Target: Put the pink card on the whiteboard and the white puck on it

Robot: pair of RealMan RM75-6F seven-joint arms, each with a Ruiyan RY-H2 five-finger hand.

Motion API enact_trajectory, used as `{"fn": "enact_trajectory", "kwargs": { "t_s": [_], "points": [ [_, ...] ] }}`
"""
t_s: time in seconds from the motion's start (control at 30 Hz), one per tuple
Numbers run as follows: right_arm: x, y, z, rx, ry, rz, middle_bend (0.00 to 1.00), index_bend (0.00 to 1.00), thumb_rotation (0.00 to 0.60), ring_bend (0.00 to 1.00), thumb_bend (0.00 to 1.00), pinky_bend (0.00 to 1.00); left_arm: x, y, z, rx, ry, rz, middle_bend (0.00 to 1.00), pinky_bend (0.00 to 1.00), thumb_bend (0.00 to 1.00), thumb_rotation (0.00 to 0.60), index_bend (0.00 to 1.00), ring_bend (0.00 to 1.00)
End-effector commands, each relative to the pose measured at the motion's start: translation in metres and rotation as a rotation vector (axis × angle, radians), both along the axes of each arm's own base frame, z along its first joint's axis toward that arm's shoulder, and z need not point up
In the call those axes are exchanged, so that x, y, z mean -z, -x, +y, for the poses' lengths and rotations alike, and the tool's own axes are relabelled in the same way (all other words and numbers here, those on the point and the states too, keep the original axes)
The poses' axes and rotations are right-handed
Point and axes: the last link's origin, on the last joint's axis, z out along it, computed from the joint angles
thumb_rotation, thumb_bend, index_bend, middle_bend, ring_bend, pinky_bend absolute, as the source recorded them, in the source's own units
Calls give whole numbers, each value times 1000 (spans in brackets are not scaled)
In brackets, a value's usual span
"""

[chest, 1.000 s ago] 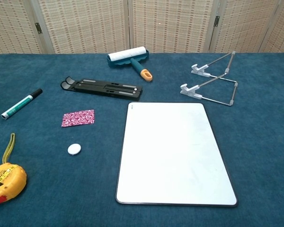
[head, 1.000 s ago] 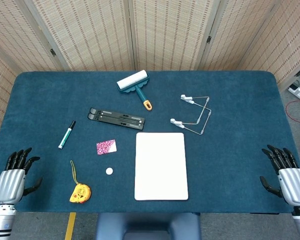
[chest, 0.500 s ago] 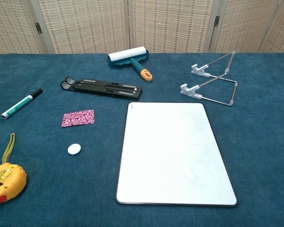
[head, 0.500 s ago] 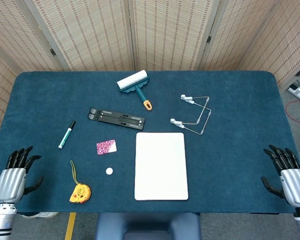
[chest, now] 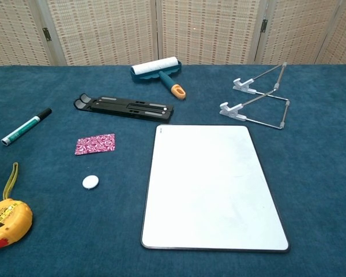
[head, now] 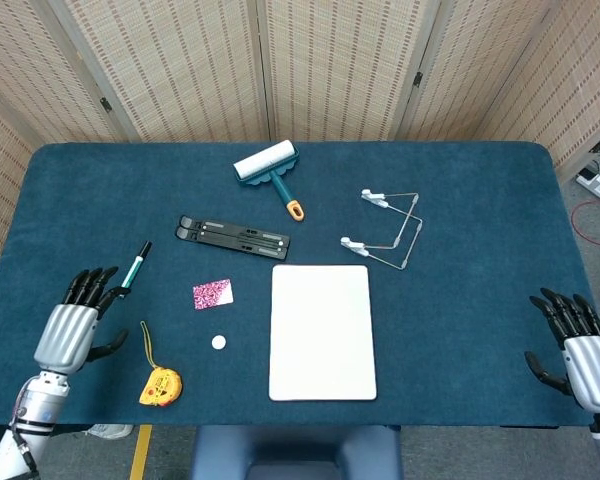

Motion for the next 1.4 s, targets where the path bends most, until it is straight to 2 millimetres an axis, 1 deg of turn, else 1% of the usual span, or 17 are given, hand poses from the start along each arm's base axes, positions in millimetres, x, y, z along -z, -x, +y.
{"fn": "enact_trajectory", "kwargs": {
  "t_s": [0.03, 0.2, 0.4, 0.6, 0.8, 1.0, 1.2, 1.4],
  "points": [
    [0, 0, 0, -1, -2, -1, 103, 116, 600, 90, 367, 0, 13, -23, 21, 27, 60, 10, 98, 0, 360, 600, 275, 61],
    [1, 0, -1, 1, -6, 0, 103, 117, 600, 90, 368, 0, 39, -47, 49, 35, 153, 30, 98, 0, 359, 600, 274, 61],
    [-1, 0, 1, 3, 5, -3, 103, 117, 600, 90, 367, 0, 72, -60, 77, -14, 244, 55, 89, 0, 358, 600, 271, 61],
    [-4, 2, 3, 10, 11, 2, 103, 117, 600, 90, 367, 0, 95, -72, 87, -32, 292, 94, 89, 0, 355, 600, 262, 61],
    [-4, 1, 3, 7, 9, 2, 103, 117, 600, 90, 367, 0, 112, -74, 99, -85, 317, 127, 89, 0, 355, 600, 264, 60],
    [-4, 2, 3, 13, 8, 2, 103, 118, 600, 91, 367, 0, 123, -73, 106, -126, 318, 143, 89, 0, 356, 600, 266, 60],
    [-4, 4, 3, 18, 10, 3, 103, 119, 600, 91, 368, 0, 133, -72, 108, -147, 326, 163, 89, 0, 356, 600, 268, 55],
    [-5, 5, 3, 23, 11, 3, 103, 119, 600, 91, 367, 0, 138, -73, 111, -156, 323, 173, 89, 0, 356, 600, 272, 53]
  ]
}}
